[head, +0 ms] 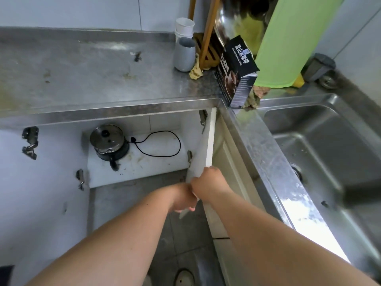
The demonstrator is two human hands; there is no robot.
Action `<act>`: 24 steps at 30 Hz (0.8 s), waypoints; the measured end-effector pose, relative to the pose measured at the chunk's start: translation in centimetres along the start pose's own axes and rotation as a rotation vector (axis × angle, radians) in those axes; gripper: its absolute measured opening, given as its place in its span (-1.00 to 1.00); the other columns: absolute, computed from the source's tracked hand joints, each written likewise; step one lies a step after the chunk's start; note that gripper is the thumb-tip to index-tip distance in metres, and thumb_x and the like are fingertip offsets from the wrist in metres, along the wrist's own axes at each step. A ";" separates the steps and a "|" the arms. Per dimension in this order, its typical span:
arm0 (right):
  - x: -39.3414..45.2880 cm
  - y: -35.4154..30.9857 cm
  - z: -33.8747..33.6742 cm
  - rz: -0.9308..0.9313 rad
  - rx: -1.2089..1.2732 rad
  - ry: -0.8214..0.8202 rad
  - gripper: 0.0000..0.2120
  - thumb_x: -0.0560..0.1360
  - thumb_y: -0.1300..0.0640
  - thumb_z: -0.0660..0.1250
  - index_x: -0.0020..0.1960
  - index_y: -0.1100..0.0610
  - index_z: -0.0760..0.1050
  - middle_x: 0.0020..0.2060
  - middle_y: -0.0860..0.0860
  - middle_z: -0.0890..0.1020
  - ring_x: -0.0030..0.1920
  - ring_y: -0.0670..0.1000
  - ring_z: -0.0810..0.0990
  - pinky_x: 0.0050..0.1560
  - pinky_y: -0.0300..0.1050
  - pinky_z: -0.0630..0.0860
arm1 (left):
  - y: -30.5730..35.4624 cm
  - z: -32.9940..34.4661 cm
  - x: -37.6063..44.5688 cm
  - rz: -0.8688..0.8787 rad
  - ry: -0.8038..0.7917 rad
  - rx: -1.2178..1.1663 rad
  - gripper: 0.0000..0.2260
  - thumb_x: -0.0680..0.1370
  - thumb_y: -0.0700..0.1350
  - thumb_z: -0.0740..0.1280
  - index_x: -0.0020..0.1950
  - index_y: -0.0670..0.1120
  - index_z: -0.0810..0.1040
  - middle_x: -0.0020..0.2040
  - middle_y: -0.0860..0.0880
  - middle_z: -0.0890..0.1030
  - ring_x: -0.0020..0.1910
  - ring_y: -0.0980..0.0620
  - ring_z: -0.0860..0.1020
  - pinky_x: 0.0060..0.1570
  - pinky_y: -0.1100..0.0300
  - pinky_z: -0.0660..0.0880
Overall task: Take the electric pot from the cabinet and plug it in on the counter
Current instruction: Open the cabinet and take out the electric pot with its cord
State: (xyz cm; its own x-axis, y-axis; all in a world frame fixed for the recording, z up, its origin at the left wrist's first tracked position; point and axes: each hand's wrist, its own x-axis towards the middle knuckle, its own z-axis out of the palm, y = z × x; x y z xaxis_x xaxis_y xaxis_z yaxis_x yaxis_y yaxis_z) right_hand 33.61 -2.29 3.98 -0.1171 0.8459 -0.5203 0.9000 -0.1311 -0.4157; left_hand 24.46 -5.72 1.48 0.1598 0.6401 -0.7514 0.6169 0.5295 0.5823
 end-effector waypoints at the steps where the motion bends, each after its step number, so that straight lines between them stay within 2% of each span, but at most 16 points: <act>1: -0.2 0.7 -0.5 0.023 0.016 0.010 -0.66 0.47 0.13 0.19 0.17 0.29 0.42 0.19 0.22 0.46 0.13 0.19 0.48 -0.09 -0.13 0.35 | 0.6 0.8 0.1 0.005 0.005 -0.047 -0.75 0.52 -0.22 0.28 0.19 -0.22 0.50 0.17 -0.19 0.59 -0.10 -0.03 0.50 0.05 0.06 0.51; 3: -0.2 1.9 -1.3 0.053 0.010 0.021 -0.64 0.47 0.14 0.21 0.21 0.30 0.39 0.22 0.23 0.43 0.18 0.20 0.45 -0.03 -0.09 0.39 | 1.7 1.9 0.6 0.024 0.030 -0.074 -0.74 0.51 -0.21 0.30 0.18 -0.22 0.51 0.17 -0.20 0.59 -0.08 -0.04 0.54 0.10 0.05 0.53; 7: 0.1 3.9 -2.2 0.092 -0.009 0.058 -0.51 0.44 0.13 0.24 0.31 0.31 0.27 0.32 0.24 0.33 0.27 0.22 0.38 0.19 0.01 0.41 | 2.7 2.7 1.1 0.015 0.015 -0.063 -0.67 0.48 -0.24 0.32 0.25 -0.10 0.47 0.17 -0.14 0.55 0.14 -0.12 0.53 0.12 0.00 0.53; 9: 0.2 4.4 -2.0 0.099 -0.107 0.021 -0.34 0.45 0.07 0.26 0.43 0.30 0.10 0.46 0.20 0.13 0.40 0.17 0.23 0.32 0.03 0.34 | 2.3 2.6 0.9 0.008 0.009 -0.144 -0.60 0.46 -0.28 0.28 0.27 0.00 0.47 0.18 -0.03 0.55 0.18 -0.07 0.50 0.10 0.02 0.50; 11: 0.4 4.8 -1.9 0.123 -0.219 -0.021 -0.19 0.48 -0.02 0.25 0.49 0.29 -0.14 0.53 0.09 -0.15 0.50 0.09 -0.01 0.41 -0.01 0.20 | 1.5 2.4 0.6 0.010 0.017 -0.229 -0.50 0.44 -0.30 0.23 0.31 0.10 0.45 0.20 0.13 0.53 0.10 0.07 0.52 0.02 0.10 0.48; 12: 0.5 4.9 -1.9 0.134 -0.245 -0.027 -0.18 0.49 -0.03 0.22 0.49 0.28 -0.20 0.53 0.06 -0.21 0.51 0.07 -0.08 0.43 -0.01 0.13 | 1.3 2.4 0.4 0.007 0.022 -0.264 -0.48 0.44 -0.29 0.21 0.33 0.12 0.42 0.23 0.16 0.52 0.03 0.15 0.53 -0.03 0.14 0.46; 14: 0.6 4.9 -1.9 0.143 -0.269 -0.024 -0.22 0.51 -0.02 0.17 0.49 0.28 -0.20 0.52 0.06 -0.23 0.51 0.07 -0.13 0.44 -0.01 0.08 | 0.8 2.1 -0.2 -0.003 0.045 -0.303 -0.48 0.44 -0.26 0.19 0.36 0.12 0.39 0.27 0.17 0.50 -0.07 0.24 0.53 -0.13 0.20 0.45; 16: 0.4 4.8 -1.9 0.156 -0.286 -0.016 -0.23 0.50 -0.02 0.16 0.49 0.28 -0.16 0.53 0.07 -0.21 0.51 0.08 -0.12 0.45 0.00 0.06 | 0.4 1.8 -0.4 0.000 0.072 -0.307 -0.49 0.44 -0.24 0.20 0.37 0.09 0.37 0.28 0.16 0.49 -0.09 0.25 0.52 -0.18 0.22 0.43; 19: 0.3 4.8 -2.1 0.169 -0.298 -0.028 -0.23 0.49 -0.01 0.16 0.49 0.29 -0.17 0.52 0.12 -0.20 0.51 0.13 -0.15 0.46 0.03 0.01 | -0.2 1.1 -1.0 0.004 0.123 -0.322 -0.44 0.43 -0.30 0.20 0.37 0.12 0.35 0.17 0.17 0.50 -0.11 0.23 0.52 -0.19 0.23 0.41; 20: 0.2 4.7 -2.2 0.176 -0.306 -0.033 -0.23 0.49 0.00 0.16 0.49 0.30 -0.18 0.52 0.14 -0.21 0.51 0.15 -0.16 0.46 0.05 0.00 | -0.4 0.7 -1.1 0.001 0.140 -0.325 -0.43 0.42 -0.30 0.20 0.39 0.11 0.34 0.16 0.16 0.49 -0.09 0.20 0.52 -0.21 0.23 0.41; 22: 0.1 4.5 -2.7 0.197 -0.316 -0.048 -0.22 0.50 0.01 0.17 0.49 0.31 -0.20 0.52 0.18 -0.21 0.50 0.18 -0.17 0.46 0.07 -0.01 | -1.0 0.0 -1.4 -0.011 0.156 -0.346 -0.40 0.41 -0.29 0.22 0.40 0.11 0.32 0.25 0.15 0.48 0.05 0.12 0.50 -0.21 0.22 0.42; 24: 0.1 4.1 -3.1 0.209 -0.327 -0.062 -0.23 0.50 0.03 0.18 0.49 0.30 -0.18 0.52 0.20 -0.17 0.50 0.20 -0.13 0.46 0.09 0.02 | -1.8 -0.8 -1.7 -0.030 0.172 -0.386 -0.39 0.38 -0.28 0.23 0.39 0.12 0.32 0.33 0.17 0.46 0.14 0.07 0.49 -0.13 0.20 0.44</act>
State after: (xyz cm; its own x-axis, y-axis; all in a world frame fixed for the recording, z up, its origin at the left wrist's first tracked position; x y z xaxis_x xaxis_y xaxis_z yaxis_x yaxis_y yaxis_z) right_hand 38.57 -1.14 4.52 0.0663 0.7842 -0.6170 0.9923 -0.1168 -0.0419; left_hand 22.45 -7.31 1.93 -0.0044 0.6877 -0.7260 0.2801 0.6978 0.6592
